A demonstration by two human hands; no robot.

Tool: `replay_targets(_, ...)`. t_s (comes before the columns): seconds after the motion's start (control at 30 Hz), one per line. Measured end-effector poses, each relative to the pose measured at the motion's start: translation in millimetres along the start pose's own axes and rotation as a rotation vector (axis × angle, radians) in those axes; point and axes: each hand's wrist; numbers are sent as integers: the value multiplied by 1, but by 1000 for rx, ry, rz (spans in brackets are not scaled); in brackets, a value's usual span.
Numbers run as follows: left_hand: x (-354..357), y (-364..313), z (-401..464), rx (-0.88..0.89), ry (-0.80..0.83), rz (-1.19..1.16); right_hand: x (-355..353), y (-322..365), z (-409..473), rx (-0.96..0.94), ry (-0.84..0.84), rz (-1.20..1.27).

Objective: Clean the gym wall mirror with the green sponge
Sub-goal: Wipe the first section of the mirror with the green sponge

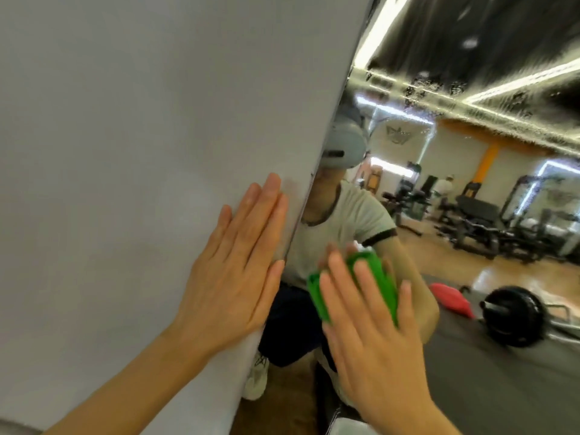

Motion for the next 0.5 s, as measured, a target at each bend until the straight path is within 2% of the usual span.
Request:
replay_targets(0.07, -1, 8, -3, -23, 12, 27, -1, 4, -20, -80, 36, -3)
replay_targets(0.13, 1, 11, -3, -12, 31, 53, -7, -11, 5, -90, 4, -15)
replay_targets(0.23, 3, 12, -3, -8, 30, 67, -20, -43, 78, 183, -169, 77)
replay_targets(0.3, 4, 12, -4, -6, 20, 57, -21, -47, 104, 299, -265, 117)
replay_targets(0.37, 4, 12, -4, 2, 7, 45, -15, -30, 91, 237, -227, 80)
replay_targets(0.5, 2, 11, -2, -7, -7, 41, 2, 18, 2, -47, 10, 37)
Point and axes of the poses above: each hand's wrist, its own z-axis towards the middle knuckle, its own x-axis out of the palm, y = z × x, and after that the axes turned 8 degrees about -x, right-handed
